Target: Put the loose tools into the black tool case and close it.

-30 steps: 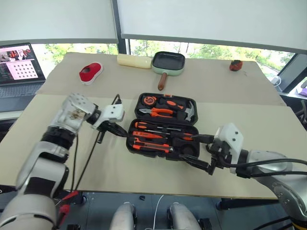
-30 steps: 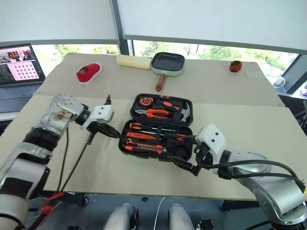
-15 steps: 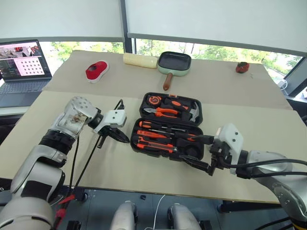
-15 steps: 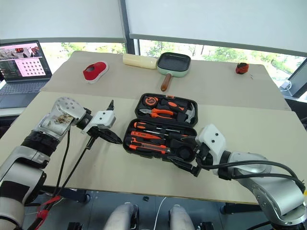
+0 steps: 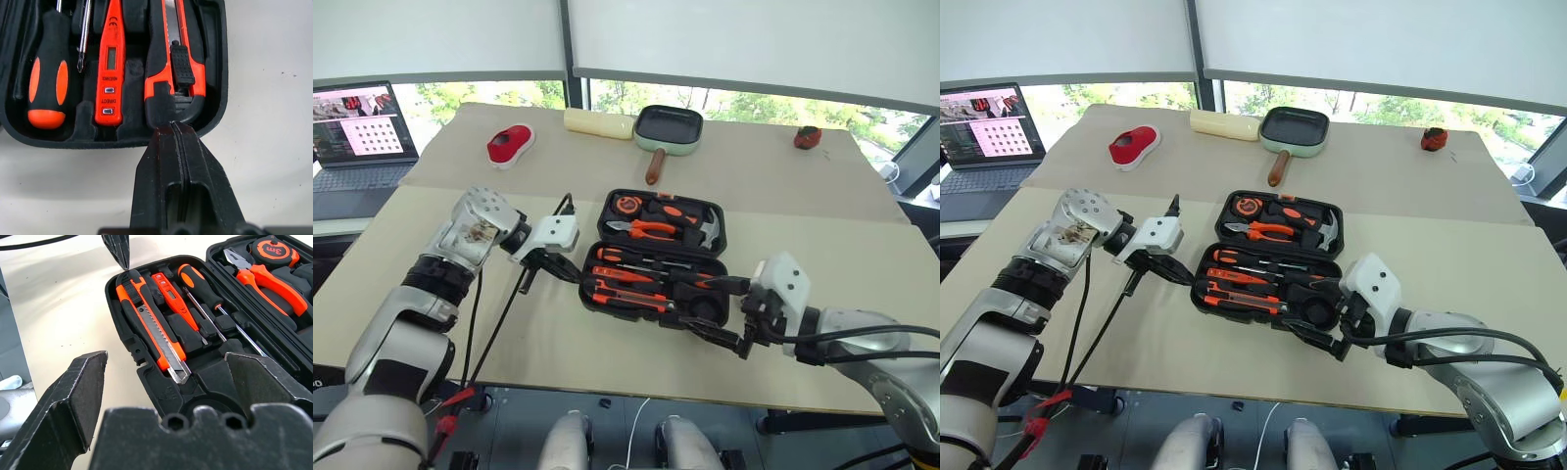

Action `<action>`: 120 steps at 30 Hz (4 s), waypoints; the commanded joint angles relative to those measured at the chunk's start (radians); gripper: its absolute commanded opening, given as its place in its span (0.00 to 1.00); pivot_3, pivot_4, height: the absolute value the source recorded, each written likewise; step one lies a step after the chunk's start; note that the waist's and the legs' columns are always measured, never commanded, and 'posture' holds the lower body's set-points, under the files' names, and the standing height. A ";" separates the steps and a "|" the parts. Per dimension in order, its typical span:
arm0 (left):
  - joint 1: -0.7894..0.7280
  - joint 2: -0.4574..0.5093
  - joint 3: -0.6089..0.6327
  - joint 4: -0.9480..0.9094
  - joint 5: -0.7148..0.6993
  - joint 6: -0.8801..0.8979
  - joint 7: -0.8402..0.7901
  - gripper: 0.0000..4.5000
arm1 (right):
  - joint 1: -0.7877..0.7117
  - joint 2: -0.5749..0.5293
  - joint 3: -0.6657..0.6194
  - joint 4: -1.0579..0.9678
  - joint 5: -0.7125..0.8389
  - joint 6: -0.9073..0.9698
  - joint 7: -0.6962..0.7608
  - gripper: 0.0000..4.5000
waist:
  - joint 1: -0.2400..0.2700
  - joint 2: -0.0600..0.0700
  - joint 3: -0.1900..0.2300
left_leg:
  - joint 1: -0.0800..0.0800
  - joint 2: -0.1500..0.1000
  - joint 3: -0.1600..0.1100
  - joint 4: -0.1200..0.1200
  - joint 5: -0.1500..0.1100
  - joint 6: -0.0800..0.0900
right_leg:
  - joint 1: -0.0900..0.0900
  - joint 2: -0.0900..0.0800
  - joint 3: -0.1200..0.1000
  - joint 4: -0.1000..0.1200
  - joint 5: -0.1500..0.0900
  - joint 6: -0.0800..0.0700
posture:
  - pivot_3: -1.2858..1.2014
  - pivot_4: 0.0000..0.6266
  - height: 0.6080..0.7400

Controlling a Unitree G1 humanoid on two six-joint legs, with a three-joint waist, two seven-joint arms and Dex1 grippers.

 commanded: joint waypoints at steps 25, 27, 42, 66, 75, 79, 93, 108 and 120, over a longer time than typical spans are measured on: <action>-0.060 0.039 -0.067 -0.003 -0.069 0.006 -0.003 0.01 | 0.019 -0.002 -0.034 -0.041 0.006 -0.009 -0.017 1.00 | 0.010 -0.001 0.000 | 0.000 -0.001 -0.001 0.002 0.000 0.000 | 0.002 -0.002 0.000 0.000 0.000 0.002 | 0.52 0.24 1.00; -0.088 0.058 -0.088 -0.016 -0.135 0.038 -0.003 0.01 | 0.023 -0.001 -0.035 -0.044 0.006 -0.009 -0.019 1.00 | 0.001 0.000 0.001 | -0.001 0.000 -0.001 0.002 0.000 0.000 | 0.000 0.000 -0.001 0.000 0.000 0.001 | 0.52 0.24 1.00; -0.026 -0.071 -0.112 0.063 0.062 -0.101 0.013 0.01 | 0.034 0.003 -0.032 -0.049 0.002 -0.012 -0.029 1.00 | -0.003 0.000 0.001 | -0.002 -0.001 -0.002 0.002 0.000 0.000 | 0.000 0.000 -0.001 0.000 0.000 0.001 | 0.52 0.24 1.00; 0.112 -0.044 0.290 -0.372 -0.303 0.393 0.014 0.16 | 0.488 -0.065 -0.517 -0.007 -0.033 -0.011 0.094 1.00 | -0.001 0.004 -0.001 | -0.003 -0.001 -0.004 0.006 0.000 0.000 | 0.002 -0.001 -0.002 0.000 0.000 0.003 | 0.52 0.24 1.00; 0.210 -0.020 0.300 -0.640 -0.378 0.524 0.079 0.89 | 0.233 -0.113 -0.258 0.202 -0.148 -0.053 0.087 1.00 | -0.014 0.004 0.000 | 0.002 0.000 -0.002 0.006 0.000 0.000 | 0.004 0.001 0.001 0.001 0.000 0.002 | 0.52 0.24 1.00; 0.228 -0.009 0.295 -0.673 -0.375 0.521 0.098 0.99 | 0.146 -0.108 -0.139 0.265 -0.199 -0.084 0.107 1.00 | -0.010 0.004 0.000 | 0.001 -0.001 -0.001 0.006 0.000 0.000 | 0.003 0.001 0.002 0.001 0.000 0.002 | 0.52 0.24 1.00; 0.278 0.031 0.295 -0.761 -0.375 0.524 0.164 1.00 | -0.034 -0.044 0.090 0.526 -0.394 -0.196 0.108 0.30 | -0.010 0.003 0.001 | 0.001 -0.001 0.000 0.006 0.000 0.000 | 0.003 0.000 0.003 0.000 0.000 0.003 | 0.52 0.24 1.00; 0.302 0.065 0.277 -0.739 -0.343 0.472 0.152 1.00 | -0.177 -0.082 0.078 0.184 -0.163 -0.035 0.241 0.00 | -0.013 0.005 0.002 | 0.001 0.001 -0.001 0.005 0.000 0.000 | 0.002 0.002 0.003 0.001 0.000 0.002 | 0.52 0.24 1.00; 0.319 0.072 0.283 -0.747 -0.324 0.453 0.169 1.00 | -0.182 -0.096 0.327 0.263 -0.394 -0.084 0.196 0.00 | -0.004 0.004 0.003 | 0.000 0.000 0.001 0.005 0.000 0.000 | 0.001 0.000 0.003 0.000 0.000 0.002 | 0.52 0.24 1.00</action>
